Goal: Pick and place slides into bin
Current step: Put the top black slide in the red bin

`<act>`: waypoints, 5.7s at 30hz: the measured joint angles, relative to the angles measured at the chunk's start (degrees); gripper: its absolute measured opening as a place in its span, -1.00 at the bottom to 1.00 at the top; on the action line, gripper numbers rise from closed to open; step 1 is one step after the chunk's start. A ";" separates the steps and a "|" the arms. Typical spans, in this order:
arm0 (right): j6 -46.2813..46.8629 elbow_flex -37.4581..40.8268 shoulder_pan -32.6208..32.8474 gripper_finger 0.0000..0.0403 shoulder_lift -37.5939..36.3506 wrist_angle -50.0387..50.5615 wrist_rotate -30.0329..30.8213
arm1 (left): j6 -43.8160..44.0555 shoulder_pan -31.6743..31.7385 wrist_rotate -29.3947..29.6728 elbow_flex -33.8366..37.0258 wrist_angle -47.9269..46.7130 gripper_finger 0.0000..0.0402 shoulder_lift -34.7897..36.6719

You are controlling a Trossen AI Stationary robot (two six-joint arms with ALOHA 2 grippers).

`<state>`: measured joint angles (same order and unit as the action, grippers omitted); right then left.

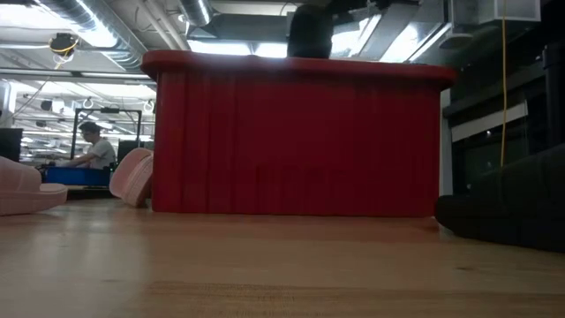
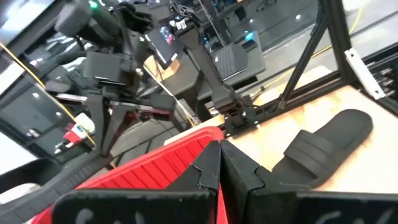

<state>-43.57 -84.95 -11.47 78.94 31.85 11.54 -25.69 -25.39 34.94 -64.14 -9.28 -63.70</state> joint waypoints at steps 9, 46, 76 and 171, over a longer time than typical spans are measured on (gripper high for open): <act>-9.66 -10.61 -9.62 -0.94 7.30 10.51 -9.58 | -0.77 0.00 8.69 0.00 0.02 -0.99 0.01; -22.48 -15.05 -21.74 -0.94 24.62 28.81 -11.84 | 3.06 1.95 16.93 0.00 0.02 -0.99 0.00; -16.65 -14.96 -23.19 -0.94 32.37 23.13 -10.11 | 5.71 1.92 16.87 0.00 -1.05 -0.99 0.00; -16.32 -8.30 -26.57 -0.90 32.47 15.97 -15.68 | 8.63 1.88 13.10 0.00 -1.29 -0.99 -0.04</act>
<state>-59.88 -93.25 -38.04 111.42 47.81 -4.14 -17.06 -23.51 48.04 -64.14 -10.57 -63.75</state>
